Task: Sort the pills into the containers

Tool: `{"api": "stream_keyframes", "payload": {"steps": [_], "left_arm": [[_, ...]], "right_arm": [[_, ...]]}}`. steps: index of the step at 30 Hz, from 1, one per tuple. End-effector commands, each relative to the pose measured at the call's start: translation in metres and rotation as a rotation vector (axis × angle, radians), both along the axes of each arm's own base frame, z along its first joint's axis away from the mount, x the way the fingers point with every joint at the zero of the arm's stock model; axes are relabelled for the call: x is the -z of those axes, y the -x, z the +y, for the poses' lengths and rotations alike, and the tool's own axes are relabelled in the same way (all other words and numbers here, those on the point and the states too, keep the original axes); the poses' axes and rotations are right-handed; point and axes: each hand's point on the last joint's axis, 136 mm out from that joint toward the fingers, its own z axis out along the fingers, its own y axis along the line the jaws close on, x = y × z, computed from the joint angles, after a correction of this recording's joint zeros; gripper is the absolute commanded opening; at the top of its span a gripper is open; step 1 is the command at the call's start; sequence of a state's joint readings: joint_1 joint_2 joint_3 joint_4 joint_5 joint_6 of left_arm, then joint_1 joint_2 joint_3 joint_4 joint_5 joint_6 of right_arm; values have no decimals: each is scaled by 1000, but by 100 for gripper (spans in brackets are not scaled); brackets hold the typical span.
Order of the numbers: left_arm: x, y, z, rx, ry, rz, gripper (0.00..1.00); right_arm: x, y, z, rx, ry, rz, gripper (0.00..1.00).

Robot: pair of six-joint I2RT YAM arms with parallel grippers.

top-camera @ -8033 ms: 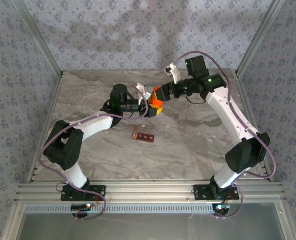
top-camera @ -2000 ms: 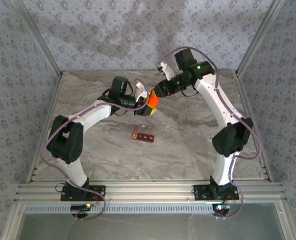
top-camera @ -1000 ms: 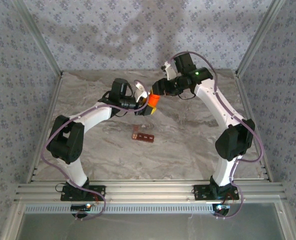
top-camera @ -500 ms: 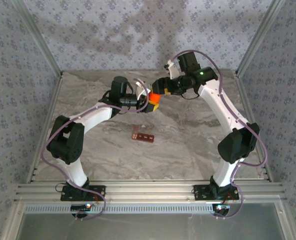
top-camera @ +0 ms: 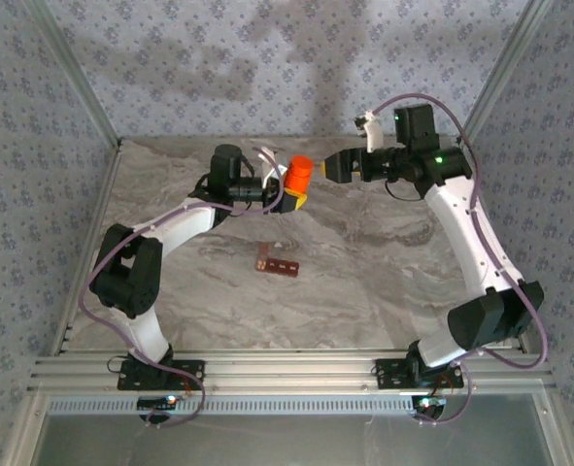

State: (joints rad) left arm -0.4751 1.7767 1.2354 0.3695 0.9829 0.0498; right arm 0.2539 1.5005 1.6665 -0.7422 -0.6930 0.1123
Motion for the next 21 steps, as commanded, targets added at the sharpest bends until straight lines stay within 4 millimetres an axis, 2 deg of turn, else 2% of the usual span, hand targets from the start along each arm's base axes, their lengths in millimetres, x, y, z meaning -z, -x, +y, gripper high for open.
{"api": "stream_keyframes", "payload": {"steps": [1, 6, 10, 21], "left_arm": [[-39, 13, 2, 65, 88, -56, 0], [-42, 13, 0, 80, 102, -21, 0], [-42, 11, -1, 79, 112, -11, 0], [-43, 19, -5, 143, 109, -23, 0]], "right_arm": [[-23, -3, 7, -98, -57, -171, 86], [-37, -19, 8, -94, -95, -220, 86], [-41, -22, 11, -101, -107, -224, 86], [-36, -27, 27, -162, -86, -201, 87]]}}
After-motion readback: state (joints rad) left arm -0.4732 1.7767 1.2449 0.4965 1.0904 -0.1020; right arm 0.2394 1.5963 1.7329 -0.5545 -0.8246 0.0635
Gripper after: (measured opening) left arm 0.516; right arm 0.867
